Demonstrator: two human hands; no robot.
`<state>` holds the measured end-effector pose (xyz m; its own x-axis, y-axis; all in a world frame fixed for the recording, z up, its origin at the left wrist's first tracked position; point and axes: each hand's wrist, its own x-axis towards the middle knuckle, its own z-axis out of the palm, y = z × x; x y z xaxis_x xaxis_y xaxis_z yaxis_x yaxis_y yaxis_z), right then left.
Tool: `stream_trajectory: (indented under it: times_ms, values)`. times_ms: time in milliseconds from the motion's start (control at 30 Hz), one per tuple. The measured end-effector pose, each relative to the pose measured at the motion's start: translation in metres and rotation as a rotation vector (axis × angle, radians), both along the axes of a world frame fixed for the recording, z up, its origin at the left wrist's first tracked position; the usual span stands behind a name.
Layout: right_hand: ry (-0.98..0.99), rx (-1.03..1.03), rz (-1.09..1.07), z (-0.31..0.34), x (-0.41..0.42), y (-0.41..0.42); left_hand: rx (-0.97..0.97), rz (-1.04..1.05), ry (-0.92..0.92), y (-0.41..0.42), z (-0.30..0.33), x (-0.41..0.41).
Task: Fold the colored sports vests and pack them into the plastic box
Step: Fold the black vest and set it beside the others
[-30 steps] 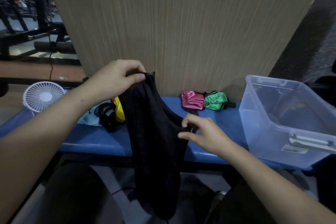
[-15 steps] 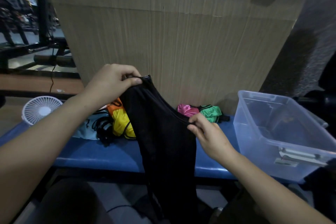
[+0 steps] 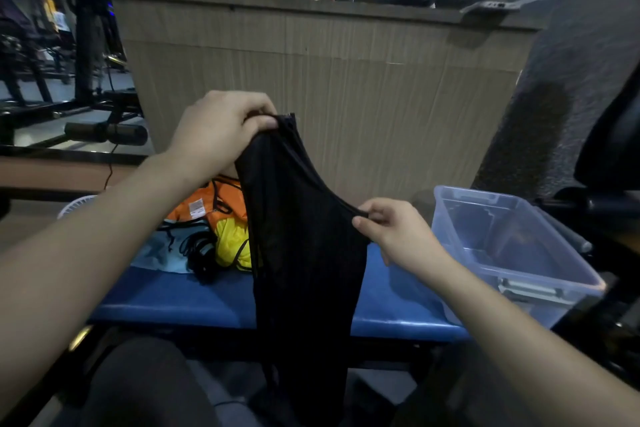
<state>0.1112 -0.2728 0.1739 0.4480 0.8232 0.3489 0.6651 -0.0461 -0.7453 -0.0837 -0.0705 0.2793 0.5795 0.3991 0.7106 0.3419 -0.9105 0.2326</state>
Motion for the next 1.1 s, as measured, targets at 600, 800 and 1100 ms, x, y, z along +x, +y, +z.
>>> stream_trajectory:
  times_ms: [600, 800, 1100]
  values:
    - [0.442, -0.016, -0.076, 0.025, 0.092, 0.108, -0.034, -0.107, 0.013, 0.107, 0.03, 0.113]
    - [0.511, 0.053, -0.104, 0.014, 0.128, 0.164, -0.068, -0.101, 0.029, 0.154, 0.026, 0.153]
    - [0.492, 0.087, -0.109, -0.006, 0.161, 0.207, -0.058, -0.062, 0.066, 0.194, 0.011, 0.183]
